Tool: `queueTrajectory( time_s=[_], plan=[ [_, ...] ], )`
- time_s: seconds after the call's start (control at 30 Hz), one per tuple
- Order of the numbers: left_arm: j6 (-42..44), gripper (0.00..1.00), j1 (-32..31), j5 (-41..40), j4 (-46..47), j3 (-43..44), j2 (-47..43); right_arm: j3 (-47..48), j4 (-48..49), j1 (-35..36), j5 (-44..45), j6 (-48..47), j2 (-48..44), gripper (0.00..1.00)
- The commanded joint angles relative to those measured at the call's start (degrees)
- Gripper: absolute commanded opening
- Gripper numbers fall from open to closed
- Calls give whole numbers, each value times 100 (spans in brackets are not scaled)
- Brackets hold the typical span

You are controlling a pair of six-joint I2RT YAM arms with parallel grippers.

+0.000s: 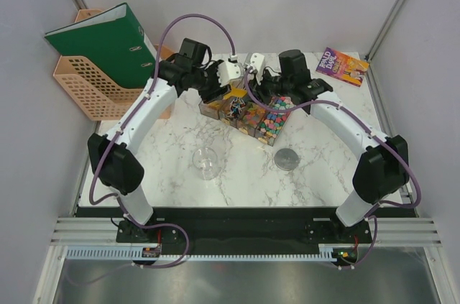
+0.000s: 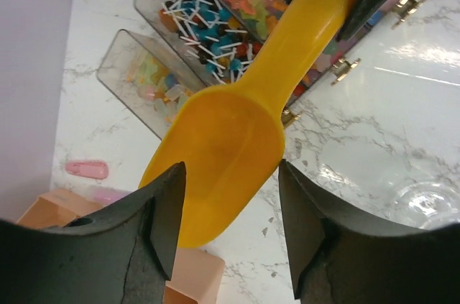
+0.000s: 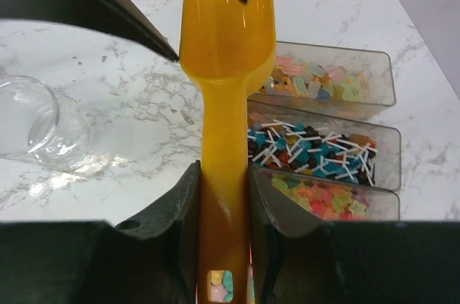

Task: Pack the candies
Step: Pick up the spatula from the center of the board, then adjust the storage box at the center of the board.

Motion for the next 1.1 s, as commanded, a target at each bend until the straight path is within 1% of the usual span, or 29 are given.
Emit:
queueTrajectory(
  time_s=[0.0,0.03,0.07,0.13,0.17,0.2,0.23,0.3,0.33,0.37,0.43,0.47,0.5,0.53,0.57,0.6,0.63,0.67,0.7,0.77,0.83,0.87,0.93,0.97,1.07],
  plan=[
    [-480,61,33,-597,1274,273,-308,-71,-5,-326,241,123,-210,0],
    [-576,62,51,-746,1522,229,-370,-63,-13,-424,276,237,-210,0],
    [-638,64,51,-1183,1785,159,-483,-54,-22,-529,303,273,-210,0],
    [-927,70,51,-1651,2592,-114,-581,16,-127,-853,469,299,-184,0],
    [-1016,76,51,-1853,2736,-167,-572,112,-171,-977,514,291,-175,0],
    [-1104,78,51,-1873,2763,-202,-529,174,-259,-1126,584,299,-149,0],
    [-1331,78,33,-1855,2703,-194,-467,244,-286,-1415,654,326,-131,0],
    [-1517,74,-19,-1733,2553,-150,-223,473,-469,-1654,855,282,-79,0],
    [-1648,71,-141,-1741,2457,-106,-90,535,-514,-1864,944,247,-70,0],
    [-1736,67,-212,-1819,2265,-45,33,622,-549,-1953,1049,203,-87,0],
    [-1938,62,-440,-1873,2026,236,481,667,-628,-2155,1216,124,-166,0],
    [-2026,56,-502,-1960,1843,481,630,658,-672,-2199,1287,80,-210,0],
    [-2097,54,-564,-1952,1771,614,815,632,-760,-2235,1348,-42,-289,0],
    [-2246,49,-660,-1935,1718,737,1130,588,-804,-2296,1401,-113,-342,0],
    [-2325,34,-713,-1943,1587,1069,1350,457,-839,-2323,1506,-192,-403,0],
    [-2413,32,-757,-1952,1490,1290,1535,378,-883,-2332,1559,-323,-552,0],
    [-2597,31,-810,-1952,1367,1509,1963,290,-901,-2384,1586,-394,-631,0],
    [-2694,30,-828,-1969,1270,1746,2150,124,-936,-2402,1604,-473,-711,0],
    [-2869,30,-854,-1978,1078,2175,2326,35,-989,-2472,1621,-578,-894,0],
    [-2976,30,-881,-2013,997,2486,2721,-175,-1024,-2551,1621,-623,-1071,0],
    [-3003,32,-959,-2083,1014,2584,2855,-273,-1164,-2587,1595,-641,-1282,0],
    [-2985,34,-986,-2101,1015,2575,2942,-360,-1217,-2769,1578,-667,-1344,0],
    [-2977,36,-1048,-2101,1023,2549,3013,-458,-1305,-2902,1525,-711,-1528,0],
    [-2985,39,-1065,-2101,1015,2540,3109,-562,-1332,-2938,1507,-772,-1590,0],
    [-2977,43,-1101,-2101,1032,2549,3233,-721,-1454,-3070,1411,-1008,-1766,0]
  ],
)
